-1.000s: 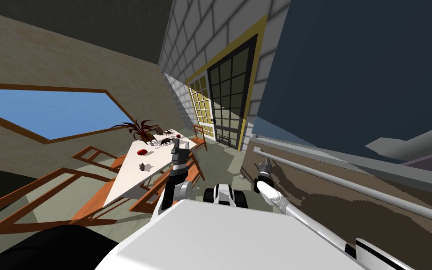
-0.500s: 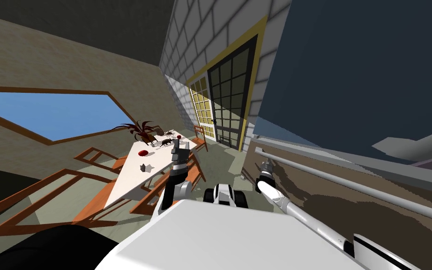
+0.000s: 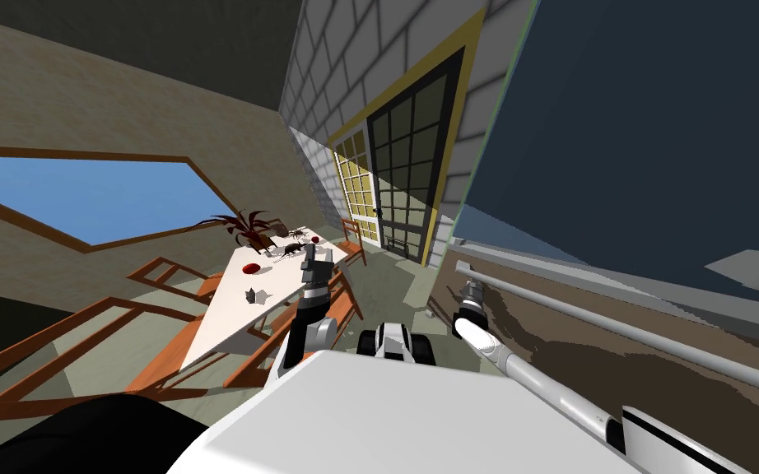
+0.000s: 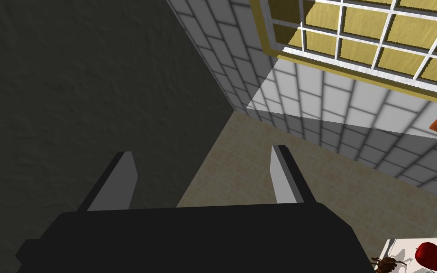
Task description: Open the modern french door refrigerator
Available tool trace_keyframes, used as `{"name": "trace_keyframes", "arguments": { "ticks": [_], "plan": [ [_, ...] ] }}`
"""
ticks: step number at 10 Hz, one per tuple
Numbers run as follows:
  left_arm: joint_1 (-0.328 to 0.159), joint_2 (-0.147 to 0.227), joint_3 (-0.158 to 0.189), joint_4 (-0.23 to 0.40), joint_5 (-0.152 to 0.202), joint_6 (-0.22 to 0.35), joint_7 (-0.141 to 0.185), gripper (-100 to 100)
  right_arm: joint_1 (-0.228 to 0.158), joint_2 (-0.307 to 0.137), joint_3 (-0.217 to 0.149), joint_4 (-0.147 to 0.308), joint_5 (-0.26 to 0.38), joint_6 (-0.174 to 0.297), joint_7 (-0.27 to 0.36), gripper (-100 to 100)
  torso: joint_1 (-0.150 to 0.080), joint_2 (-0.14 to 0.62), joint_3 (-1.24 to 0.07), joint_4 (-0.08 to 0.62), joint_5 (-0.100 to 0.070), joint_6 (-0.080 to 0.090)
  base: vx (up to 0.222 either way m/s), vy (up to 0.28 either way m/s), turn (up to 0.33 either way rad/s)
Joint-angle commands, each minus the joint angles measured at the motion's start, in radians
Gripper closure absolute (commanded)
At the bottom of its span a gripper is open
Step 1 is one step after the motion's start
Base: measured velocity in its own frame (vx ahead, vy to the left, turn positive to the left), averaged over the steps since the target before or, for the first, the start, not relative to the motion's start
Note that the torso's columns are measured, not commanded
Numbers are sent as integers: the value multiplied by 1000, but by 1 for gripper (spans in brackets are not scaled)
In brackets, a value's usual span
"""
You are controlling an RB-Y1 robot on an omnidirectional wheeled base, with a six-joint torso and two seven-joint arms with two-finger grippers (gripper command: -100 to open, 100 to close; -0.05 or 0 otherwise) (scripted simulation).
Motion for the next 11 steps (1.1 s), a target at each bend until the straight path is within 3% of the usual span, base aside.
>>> {"name": "trace_keyframes", "arguments": {
  "ticks": [1, 2, 3, 8, 9, 11],
  "plan": [
    [0, 0, 0, 0, 0, 0, 0, 0, 4, 9, -9, 19, -15, -10, -18, -100, -2, 2, 1, -2, -1, 7, 32, -87, 1],
    [0, 0, 0, 0, 0, 0, 0, 0, 11, 11, 2, 21, -11, -9, -10, -100, -11, 2, 1, -3, -3, 13, 14, -44, 4],
    [0, 0, 0, 0, 0, 0, 0, 0, 18, 16, 7, 25, -14, -15, -14, 100, -13, 3, 1, -2, -3, 16, 3, -6, -3],
    [0, 0, 0, 0, 0, 0, 0, 0, 28, 23, 17, 2, -12, -9, -7, 100, -20, -1, 0, -12, -12, 18, -127, 78, -33],
    [0, 0, 0, 0, 0, 0, 0, 0, -1, 6, 0, -7, -16, -26, 12, -100, -24, -7, -3, -13, -13, 18, 36, 11, 58],
    [0, 0, 0, 0, 0, 0, 0, 0, -27, -10, -17, -15, -20, -42, 28, -100, -24, -11, -6, -15, -14, 18, 93, -12, 44]
  ]
}}
